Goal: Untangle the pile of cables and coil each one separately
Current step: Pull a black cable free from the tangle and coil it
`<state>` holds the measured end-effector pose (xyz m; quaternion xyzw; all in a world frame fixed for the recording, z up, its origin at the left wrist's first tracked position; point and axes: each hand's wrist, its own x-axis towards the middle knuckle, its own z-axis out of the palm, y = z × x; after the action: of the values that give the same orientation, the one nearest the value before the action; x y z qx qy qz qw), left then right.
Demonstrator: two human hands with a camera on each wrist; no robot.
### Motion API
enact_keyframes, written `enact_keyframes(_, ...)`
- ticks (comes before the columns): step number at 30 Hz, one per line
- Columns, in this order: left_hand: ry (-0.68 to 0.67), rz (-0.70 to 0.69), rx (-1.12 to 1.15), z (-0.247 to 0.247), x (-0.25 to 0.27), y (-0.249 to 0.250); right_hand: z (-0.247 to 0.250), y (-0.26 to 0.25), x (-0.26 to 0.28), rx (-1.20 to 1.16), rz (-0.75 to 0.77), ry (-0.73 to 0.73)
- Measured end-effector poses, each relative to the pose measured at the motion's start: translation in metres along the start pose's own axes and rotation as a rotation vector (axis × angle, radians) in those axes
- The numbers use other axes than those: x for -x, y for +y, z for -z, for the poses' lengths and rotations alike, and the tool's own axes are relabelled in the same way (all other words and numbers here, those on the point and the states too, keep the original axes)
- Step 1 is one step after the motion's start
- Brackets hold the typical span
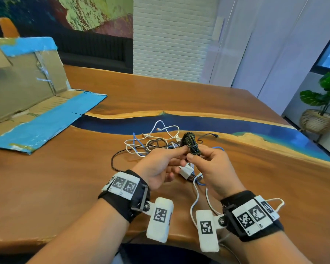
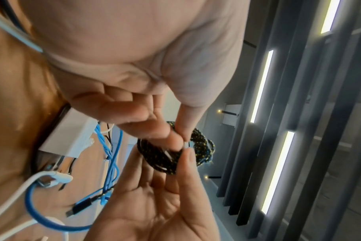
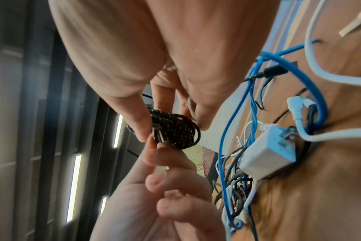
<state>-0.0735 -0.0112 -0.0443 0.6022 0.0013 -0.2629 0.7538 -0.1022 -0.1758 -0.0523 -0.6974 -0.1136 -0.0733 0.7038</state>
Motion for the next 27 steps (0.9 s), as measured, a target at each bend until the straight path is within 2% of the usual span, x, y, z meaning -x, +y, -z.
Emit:
enact_keyframes(3, 0.077, -0.041, 0.087, -0.001, -0.007, 0.005, -0.004, 0.005, -0.003, -0.152, -0.09, 0.061)
enact_keyframes(5, 0.144, -0.1, 0.063, 0.001, -0.009, 0.011, -0.004, 0.012, -0.006, -0.159, -0.112, 0.123)
enact_keyframes(7, 0.157, -0.144, -0.026, 0.004, -0.009, 0.014, -0.003, 0.016, -0.007, -0.046, -0.079, 0.128)
enact_keyframes(10, 0.113, -0.137, -0.147, 0.005, -0.007, 0.009, -0.001, 0.013, -0.007, 0.047, -0.021, 0.11)
enact_keyframes(17, 0.112, -0.113, -0.234, 0.006, -0.005, 0.005, -0.005, 0.01, -0.005, 0.186, 0.101, 0.048)
enact_keyframes(21, 0.11, -0.053, -0.152, 0.006, -0.008, 0.002, -0.003, 0.014, -0.007, 0.315, 0.114, 0.09)
enact_keyframes(27, 0.131, 0.012, 0.081, 0.0, -0.012, -0.001, -0.003, 0.006, -0.011, 0.282, 0.126, 0.081)
